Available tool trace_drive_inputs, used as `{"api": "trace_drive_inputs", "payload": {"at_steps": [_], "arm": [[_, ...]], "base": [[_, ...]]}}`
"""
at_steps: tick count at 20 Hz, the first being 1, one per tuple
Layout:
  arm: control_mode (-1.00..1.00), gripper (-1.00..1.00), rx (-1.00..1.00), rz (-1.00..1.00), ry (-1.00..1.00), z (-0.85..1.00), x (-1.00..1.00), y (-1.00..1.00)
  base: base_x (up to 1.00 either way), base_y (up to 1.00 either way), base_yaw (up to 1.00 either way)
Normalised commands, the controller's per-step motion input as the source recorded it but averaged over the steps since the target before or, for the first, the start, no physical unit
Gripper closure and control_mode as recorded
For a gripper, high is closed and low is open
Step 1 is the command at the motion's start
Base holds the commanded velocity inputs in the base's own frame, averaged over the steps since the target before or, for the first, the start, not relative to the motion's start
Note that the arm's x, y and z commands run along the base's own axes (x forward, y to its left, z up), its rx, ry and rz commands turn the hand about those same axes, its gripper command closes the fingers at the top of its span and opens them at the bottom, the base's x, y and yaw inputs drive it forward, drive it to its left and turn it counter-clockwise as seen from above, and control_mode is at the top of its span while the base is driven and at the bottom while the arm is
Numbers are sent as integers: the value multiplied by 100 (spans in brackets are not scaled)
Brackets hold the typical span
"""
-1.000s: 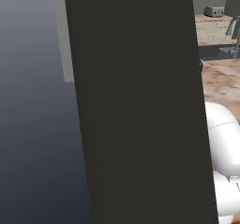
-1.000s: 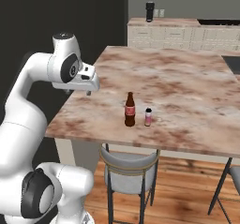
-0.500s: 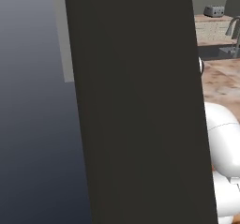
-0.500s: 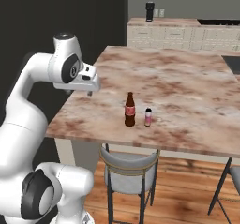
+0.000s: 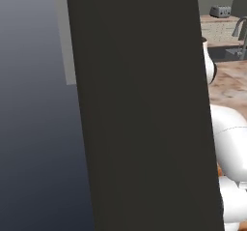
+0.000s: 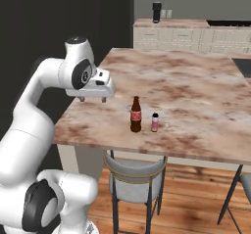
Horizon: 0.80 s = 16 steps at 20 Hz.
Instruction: Place the large bottle from the dining counter next to the other large bottle outside the sink, and place the small bottle from the dining counter next to the other small bottle inside the sink.
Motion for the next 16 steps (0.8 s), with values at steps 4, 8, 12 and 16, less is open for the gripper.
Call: {"api": "trace_drive_inputs", "payload": {"at_steps": [4,8,12,16], "arm": [[-100,-100,0,-1,0,-19,0,-39],[-100,-100,0,-3,0,-10,2,-35],[-100,-100,0,-4,0,-9,5,-29],[-100,-100,0,-5,-6,-7,0,-19]], "base": [[0,0,0],[0,0,0],[0,0,0],[0,0,0]]}}
